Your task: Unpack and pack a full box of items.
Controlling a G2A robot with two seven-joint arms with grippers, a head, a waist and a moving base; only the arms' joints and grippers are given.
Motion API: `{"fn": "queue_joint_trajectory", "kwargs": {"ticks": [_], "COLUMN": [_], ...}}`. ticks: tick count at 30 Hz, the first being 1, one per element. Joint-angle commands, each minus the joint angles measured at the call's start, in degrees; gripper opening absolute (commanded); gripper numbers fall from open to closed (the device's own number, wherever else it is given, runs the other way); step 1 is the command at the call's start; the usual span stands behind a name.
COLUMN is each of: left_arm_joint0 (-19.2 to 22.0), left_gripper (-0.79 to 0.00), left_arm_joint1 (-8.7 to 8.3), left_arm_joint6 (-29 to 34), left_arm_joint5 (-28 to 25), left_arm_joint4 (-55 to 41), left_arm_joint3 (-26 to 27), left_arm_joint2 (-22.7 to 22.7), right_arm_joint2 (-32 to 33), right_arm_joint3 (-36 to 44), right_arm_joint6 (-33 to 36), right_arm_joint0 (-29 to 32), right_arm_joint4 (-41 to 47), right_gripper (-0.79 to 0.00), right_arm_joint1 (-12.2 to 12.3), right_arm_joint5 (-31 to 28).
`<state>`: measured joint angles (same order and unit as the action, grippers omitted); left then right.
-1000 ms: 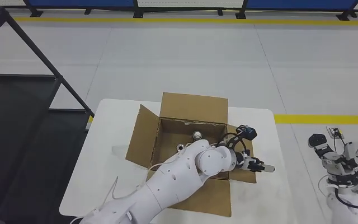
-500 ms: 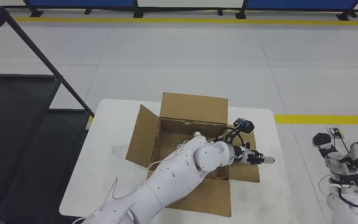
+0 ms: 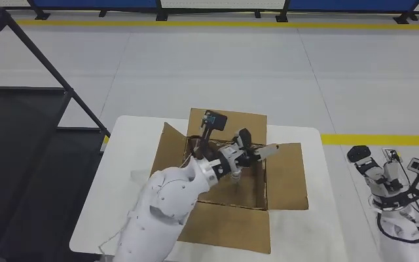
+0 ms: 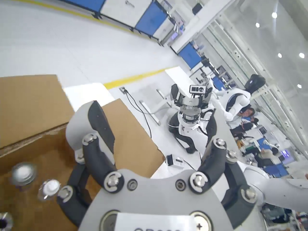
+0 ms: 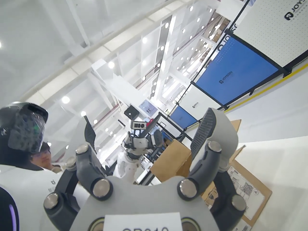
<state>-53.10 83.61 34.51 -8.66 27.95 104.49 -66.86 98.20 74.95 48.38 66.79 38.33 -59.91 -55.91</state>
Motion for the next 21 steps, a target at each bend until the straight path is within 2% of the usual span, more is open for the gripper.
{"fn": "queue_joint_trajectory", "kwargs": {"ticks": [1, 4, 7, 9, 12, 13, 21], "left_arm_joint0": [-8.04, -17.16, -25.42, -30.65, -37.43, -38.75, -38.75], "left_gripper": [0.0, 0.0, 0.0, 0.0, 0.0, 0.0, 0.0], "left_arm_joint1": [-1.07, -2.18, -2.9, -3.19, -3.58, -3.66, -3.66], "left_arm_joint6": [1.46, 1.22, -0.82, -2.14, -3.26, -2.97, -2.97], "left_arm_joint5": [-0.1, -1.23, -3.74, -5.86, -8.89, -9.89, -9.89], "left_arm_joint4": [0.93, 0.99, -0.8, -4.32, -5.72, -5.51, -5.51], "left_arm_joint3": [9.75, 17.84, 23.19, 24.94, 25.98, 26.17, 26.17], "left_arm_joint2": [-6.28, -13.62, -20.69, -24.58, -29.23, -29.35, -29.35], "right_arm_joint2": [-1.3, -3.79, -6.4, -8.62, -8.62, -8.62, -8.66], "right_arm_joint3": [1.99, 5.49, 9.06, 11.13, 11.13, 11.13, 11.39], "right_arm_joint6": [-1.57, -2.93, -5.92, -7.94, -7.94, -7.94, -7.82], "right_arm_joint0": [-0.51, -1.58, -2.73, -3.22, -3.22, -3.22, -3.2], "right_arm_joint4": [-6.94, -15.08, -23.11, -26.5, -26.5, -26.5, -27.03], "right_gripper": [0.0, 0.0, 0.0, 0.0, 0.0, 0.0, 0.0], "right_arm_joint1": [-0.07, -0.4, -0.92, -1.33, -1.33, -1.33, -1.31], "right_arm_joint5": [-1.57, -2.05, 0.4, 3.15, 3.15, 3.15, 3.29]}}
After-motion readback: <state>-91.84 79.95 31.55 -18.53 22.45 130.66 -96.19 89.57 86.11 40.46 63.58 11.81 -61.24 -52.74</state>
